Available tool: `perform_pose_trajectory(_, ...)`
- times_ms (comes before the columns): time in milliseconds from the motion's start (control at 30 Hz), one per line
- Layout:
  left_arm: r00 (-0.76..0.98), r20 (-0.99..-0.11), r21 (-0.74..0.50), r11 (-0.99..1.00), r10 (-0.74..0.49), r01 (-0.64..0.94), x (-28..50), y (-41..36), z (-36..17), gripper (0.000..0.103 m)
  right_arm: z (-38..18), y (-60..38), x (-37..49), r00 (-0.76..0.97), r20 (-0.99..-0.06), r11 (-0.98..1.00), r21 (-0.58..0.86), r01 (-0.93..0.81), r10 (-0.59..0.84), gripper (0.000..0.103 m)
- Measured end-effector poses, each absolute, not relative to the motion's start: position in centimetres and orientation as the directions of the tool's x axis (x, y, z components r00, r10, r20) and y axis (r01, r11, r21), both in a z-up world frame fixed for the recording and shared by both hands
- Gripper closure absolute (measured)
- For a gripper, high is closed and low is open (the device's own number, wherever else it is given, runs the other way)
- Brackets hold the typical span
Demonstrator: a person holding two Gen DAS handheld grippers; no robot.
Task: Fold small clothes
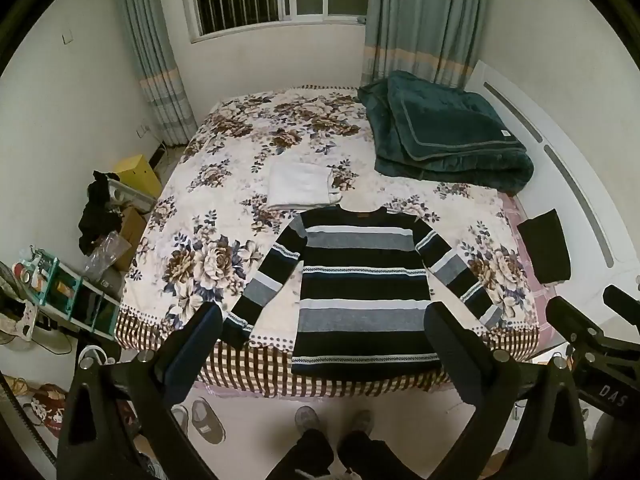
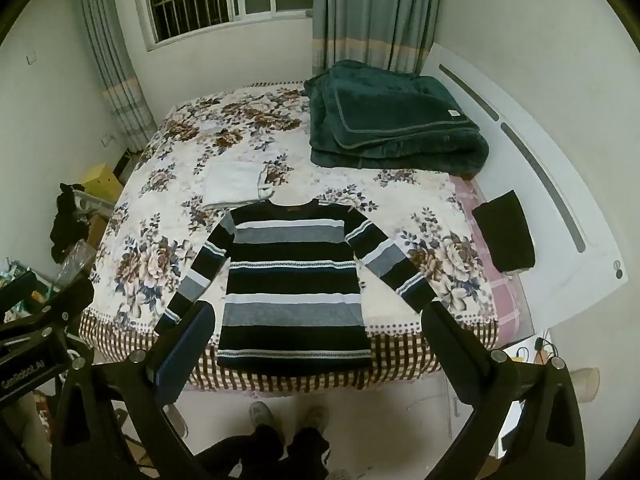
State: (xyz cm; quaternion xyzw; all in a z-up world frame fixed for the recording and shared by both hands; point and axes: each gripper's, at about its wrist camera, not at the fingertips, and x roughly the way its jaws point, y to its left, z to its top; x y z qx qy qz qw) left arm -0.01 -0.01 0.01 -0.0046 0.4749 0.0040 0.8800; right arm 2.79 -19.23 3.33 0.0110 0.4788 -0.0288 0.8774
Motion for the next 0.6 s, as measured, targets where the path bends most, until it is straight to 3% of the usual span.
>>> perform_pose_trajectory(600,0.553,-0.833,-0.003,1.000,0.004,-0.012,0.09,-0.06,0.03,0.000,3.77,-19.50,2.91,0.541,-0.841,0.998,0.000,0.059,-0.032,0.000)
